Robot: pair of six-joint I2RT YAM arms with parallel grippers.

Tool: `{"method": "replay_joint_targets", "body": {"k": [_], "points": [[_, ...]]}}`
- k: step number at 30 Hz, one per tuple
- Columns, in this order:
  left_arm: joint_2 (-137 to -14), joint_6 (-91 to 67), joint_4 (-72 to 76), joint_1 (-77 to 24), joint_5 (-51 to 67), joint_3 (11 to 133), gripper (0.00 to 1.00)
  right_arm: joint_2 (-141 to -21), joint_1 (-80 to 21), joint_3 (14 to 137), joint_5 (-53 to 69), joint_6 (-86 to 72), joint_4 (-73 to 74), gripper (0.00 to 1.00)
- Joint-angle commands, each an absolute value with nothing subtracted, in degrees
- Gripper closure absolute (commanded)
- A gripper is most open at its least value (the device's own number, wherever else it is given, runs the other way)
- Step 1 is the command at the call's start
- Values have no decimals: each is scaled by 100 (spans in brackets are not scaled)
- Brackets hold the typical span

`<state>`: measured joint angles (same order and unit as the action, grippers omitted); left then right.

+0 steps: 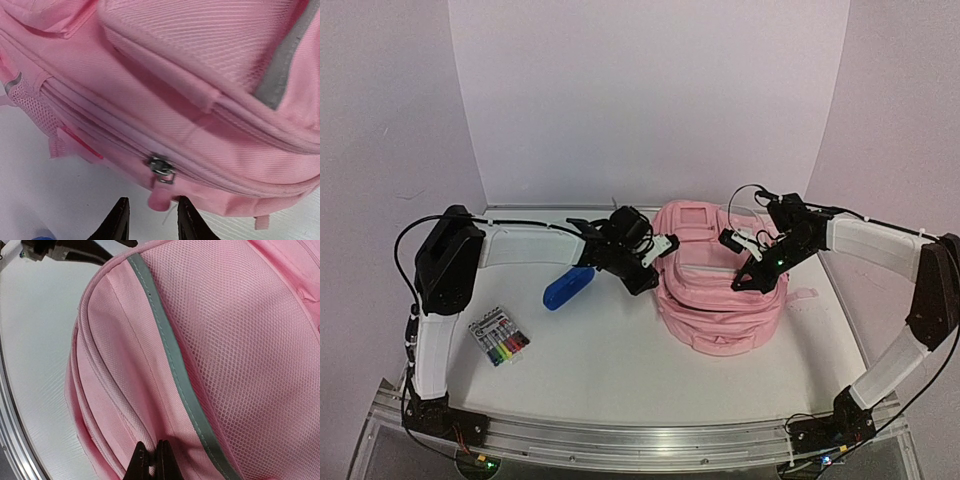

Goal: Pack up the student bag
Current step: Zip the student bag at the center of the board.

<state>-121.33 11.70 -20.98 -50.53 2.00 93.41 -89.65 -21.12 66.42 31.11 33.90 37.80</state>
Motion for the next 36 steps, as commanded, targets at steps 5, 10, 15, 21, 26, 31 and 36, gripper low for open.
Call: {"method": "replay_joint_targets", "body": {"k": [5,10,15,21,26,31,36], "points": [[-12232,1226,-1840,-4896,670,9724,80,-8745,-2104,6542,3239,3401,4166,100],[-12339,1382,-1930,-4897,870,9939,80,-8862,-2104,6637,3269,3311,4163,100],[-12500,1528,-2058,-4897,903,10209,74,-8884,-2106,6652,3245,3348,4166,100],[-12669,1689,-2363,-4904,1063,10430,54,-8860,-2106,6636,3218,3381,4166,100],[-12599,1788,-2453,-4903,1098,10376,54,-8851,-2105,6644,3218,3424,4166,100],[-12637,1795,-2667,-4915,1494,10518,76,-8851,-2103,6639,3225,3418,4166,100],[-12513,1569,-2778,-4965,1693,10490,94,-8864,-2104,6653,3194,3365,4152,100]]}}
